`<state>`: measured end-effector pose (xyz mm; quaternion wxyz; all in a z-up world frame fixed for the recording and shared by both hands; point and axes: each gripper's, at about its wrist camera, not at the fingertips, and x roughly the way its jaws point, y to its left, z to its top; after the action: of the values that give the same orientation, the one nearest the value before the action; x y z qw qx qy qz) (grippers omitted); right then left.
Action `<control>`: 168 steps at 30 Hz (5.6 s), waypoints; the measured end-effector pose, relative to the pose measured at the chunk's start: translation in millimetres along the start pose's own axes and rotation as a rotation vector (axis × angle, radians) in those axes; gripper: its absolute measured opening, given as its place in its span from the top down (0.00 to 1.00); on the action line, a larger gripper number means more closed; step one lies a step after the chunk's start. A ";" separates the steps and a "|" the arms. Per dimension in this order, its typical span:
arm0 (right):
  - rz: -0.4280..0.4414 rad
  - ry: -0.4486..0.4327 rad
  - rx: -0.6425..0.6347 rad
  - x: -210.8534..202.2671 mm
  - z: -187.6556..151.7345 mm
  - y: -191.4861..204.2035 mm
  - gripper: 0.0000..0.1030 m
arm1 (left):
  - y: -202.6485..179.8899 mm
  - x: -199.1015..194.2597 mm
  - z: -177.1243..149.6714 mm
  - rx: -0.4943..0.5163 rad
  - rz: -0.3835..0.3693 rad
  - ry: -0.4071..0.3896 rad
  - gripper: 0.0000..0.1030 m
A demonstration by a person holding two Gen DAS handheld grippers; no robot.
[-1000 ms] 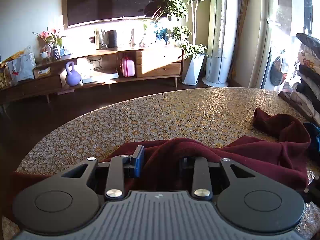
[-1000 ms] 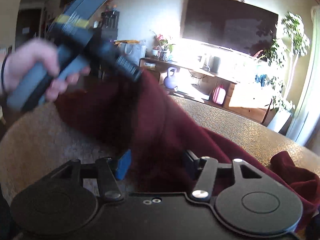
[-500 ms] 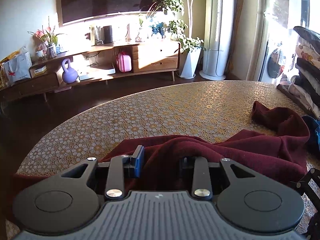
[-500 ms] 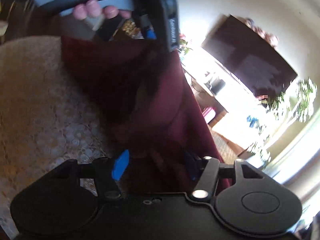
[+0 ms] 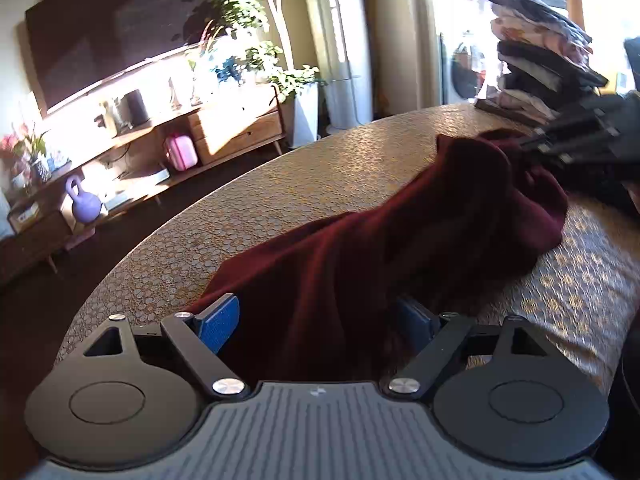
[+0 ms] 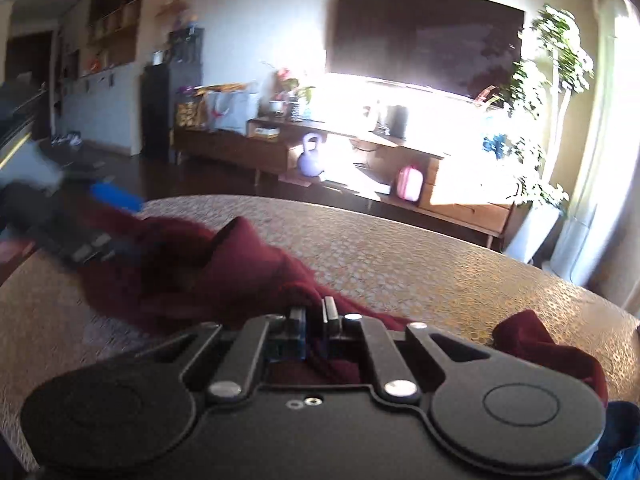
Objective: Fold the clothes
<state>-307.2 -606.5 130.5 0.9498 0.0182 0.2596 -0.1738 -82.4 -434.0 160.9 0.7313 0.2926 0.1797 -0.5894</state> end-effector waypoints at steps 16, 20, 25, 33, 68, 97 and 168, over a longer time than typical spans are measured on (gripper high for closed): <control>0.012 0.045 0.096 15.0 -16.9 -29.3 0.00 | -37.3 45.9 -33.1 0.287 0.100 0.057 0.71; 0.029 0.032 0.044 12.1 -24.6 -26.8 0.00 | -18.9 38.2 -25.7 0.183 0.116 0.017 0.83; 0.046 0.016 -0.090 -1.2 -42.1 -12.2 0.00 | 5.4 29.8 -15.4 0.070 0.162 -0.031 0.83; 0.098 0.068 -0.338 2.6 -70.2 32.7 0.00 | 14.2 28.6 -10.0 0.028 0.190 -0.049 0.83; -0.059 -0.292 -0.162 -191.0 -53.2 72.6 0.00 | -68.6 -202.8 -64.6 -0.091 0.399 -0.339 0.84; 0.079 -0.045 -0.026 -159.3 -113.6 82.1 0.00 | -141.9 -82.2 -125.0 0.314 0.120 -0.043 0.67; -0.100 -0.236 -0.106 -166.0 -53.5 68.0 0.00 | -96.4 -26.1 -83.2 0.136 0.482 -0.138 0.50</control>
<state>-443.8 -482.7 163.4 0.9635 -0.0653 0.1557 -0.2078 -175.0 -373.9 92.3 0.8398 0.3343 0.0144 -0.4274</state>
